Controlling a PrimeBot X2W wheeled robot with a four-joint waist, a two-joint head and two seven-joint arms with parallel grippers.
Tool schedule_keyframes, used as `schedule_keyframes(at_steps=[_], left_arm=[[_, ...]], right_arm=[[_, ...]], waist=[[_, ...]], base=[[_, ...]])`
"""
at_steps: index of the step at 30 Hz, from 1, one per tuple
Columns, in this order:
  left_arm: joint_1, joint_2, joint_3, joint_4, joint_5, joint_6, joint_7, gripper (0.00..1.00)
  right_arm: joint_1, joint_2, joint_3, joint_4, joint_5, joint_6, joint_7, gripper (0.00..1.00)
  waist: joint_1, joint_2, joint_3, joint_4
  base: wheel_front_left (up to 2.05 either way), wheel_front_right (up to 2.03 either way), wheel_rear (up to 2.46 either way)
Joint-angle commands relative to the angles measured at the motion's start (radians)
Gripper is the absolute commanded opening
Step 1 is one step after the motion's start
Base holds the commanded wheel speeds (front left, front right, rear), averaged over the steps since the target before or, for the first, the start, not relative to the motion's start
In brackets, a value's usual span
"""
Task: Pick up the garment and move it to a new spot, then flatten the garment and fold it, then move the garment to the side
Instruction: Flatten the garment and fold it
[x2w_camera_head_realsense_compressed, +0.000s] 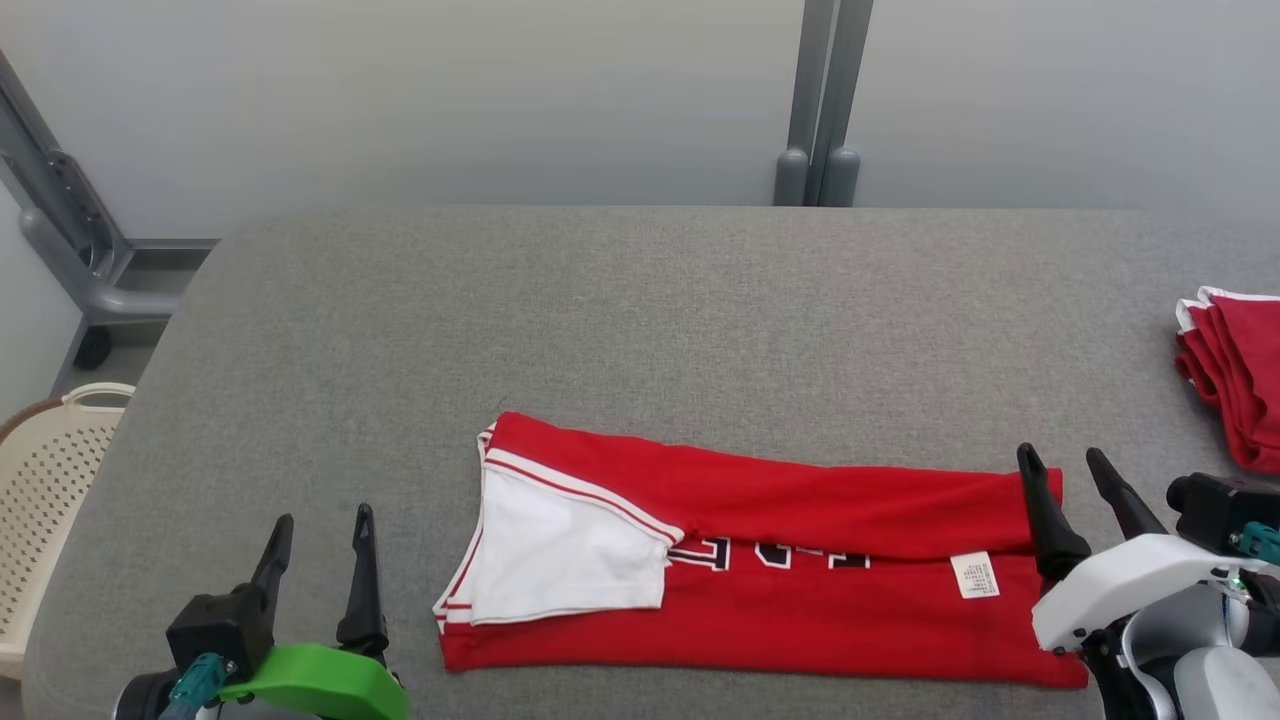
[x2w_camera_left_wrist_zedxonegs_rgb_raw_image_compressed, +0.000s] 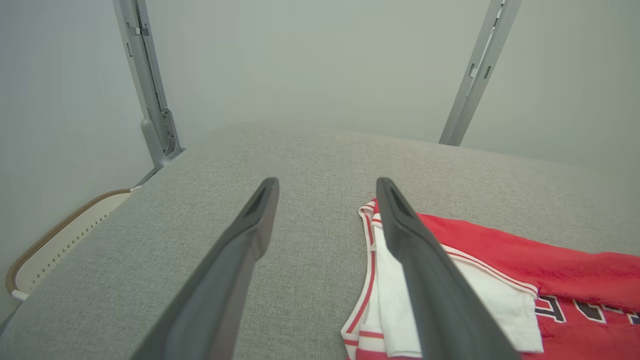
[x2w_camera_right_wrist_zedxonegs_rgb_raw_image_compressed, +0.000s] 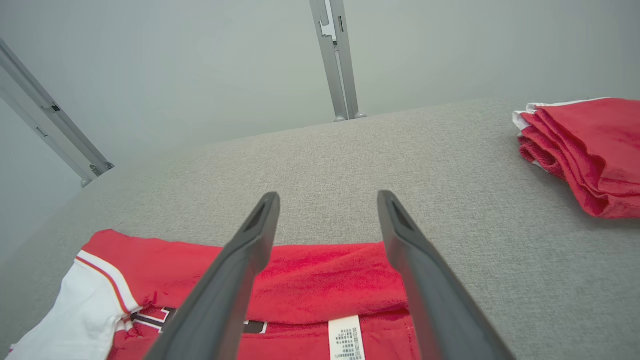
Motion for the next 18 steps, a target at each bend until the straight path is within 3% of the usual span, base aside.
schedule_keyframes(at_steps=[1,9,12,18], left_arm=[[-0.005,-0.006,0.014,0.002,0.010,-0.005,-0.009,1.00],[0.004,-0.063,0.105,0.025,-0.062,-0.048,-0.016,1.00],[-0.004,-0.082,0.149,0.023,-0.078,-0.109,-0.016,1.00],[0.036,-0.109,0.190,0.020,0.015,-0.220,-0.016,1.00]], right_arm=[[0.014,0.010,-0.007,-0.004,0.007,0.000,-0.021,1.00],[0.049,0.050,0.004,0.010,0.048,0.000,-0.140,1.00],[0.058,0.055,0.016,0.029,0.062,0.000,-0.166,1.00],[0.086,0.058,0.080,0.058,0.059,0.000,-0.217,1.00]], waist=[[0.0001,0.0000,-0.013,0.005],[0.0001,0.0000,-0.042,0.019],[0.0001,0.0000,-0.046,0.024],[0.0001,0.0000,-0.045,0.027]], base=[[0.00,0.00,0.00],[0.00,0.00,0.00],[0.00,0.00,0.00],[0.00,0.00,0.00]])
